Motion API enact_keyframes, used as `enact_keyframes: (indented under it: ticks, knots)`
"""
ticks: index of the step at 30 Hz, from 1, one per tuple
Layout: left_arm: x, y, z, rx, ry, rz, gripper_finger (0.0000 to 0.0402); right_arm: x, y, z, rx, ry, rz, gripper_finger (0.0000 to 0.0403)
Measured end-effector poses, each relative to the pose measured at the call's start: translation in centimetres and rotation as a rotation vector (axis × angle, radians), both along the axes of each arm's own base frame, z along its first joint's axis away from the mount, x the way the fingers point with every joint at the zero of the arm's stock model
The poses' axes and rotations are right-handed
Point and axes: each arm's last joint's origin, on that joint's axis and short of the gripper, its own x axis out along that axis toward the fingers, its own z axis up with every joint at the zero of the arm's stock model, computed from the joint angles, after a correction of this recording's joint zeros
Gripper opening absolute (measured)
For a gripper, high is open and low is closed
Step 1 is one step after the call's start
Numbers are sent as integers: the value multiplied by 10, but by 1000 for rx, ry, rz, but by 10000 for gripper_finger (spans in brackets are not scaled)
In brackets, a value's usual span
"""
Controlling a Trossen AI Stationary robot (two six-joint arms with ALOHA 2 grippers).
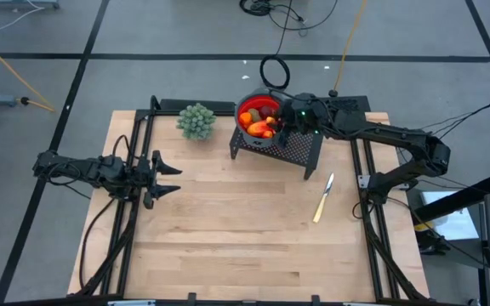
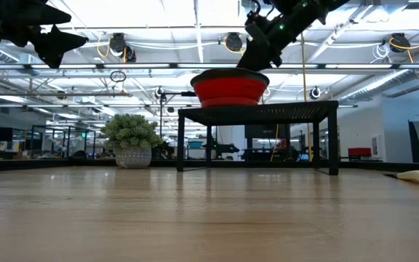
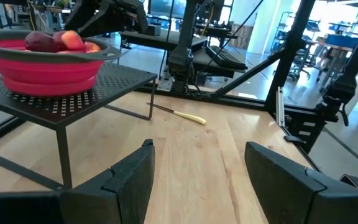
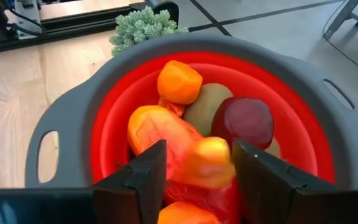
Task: Pick & Place Fruit
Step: Put the pear into the red strainer bowl
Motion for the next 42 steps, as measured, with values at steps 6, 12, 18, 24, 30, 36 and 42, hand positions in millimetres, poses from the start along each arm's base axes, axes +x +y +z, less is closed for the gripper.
enact_keyframes:
  ticks: [6, 12, 18, 24, 30, 36, 42]
  knots:
    - [0, 0, 0, -12, 0, 1, 250, -7, 4, 15, -30, -65, 2, 194]
    - [0, -2, 0, -17, 3, -52, 250, -23, 33, 35, -35, -99, 18, 168]
    - [0, -2, 0, -11, 5, -64, 250, -36, 72, 42, -10, -56, 21, 99]
    - [0, -2, 0, 3, 4, -65, 250, -44, 101, 33, 167, 4, 3, 30]
    - [0, -2, -1, 12, 14, -65, 250, -53, 127, 21, 289, 125, -1, 6]
    - [0, -2, -2, 13, 24, -66, 250, -63, 151, 13, 413, 200, -47, 2]
    - [0, -2, -2, 14, 25, -66, 250, -74, 166, 7, 545, 247, -173, 3]
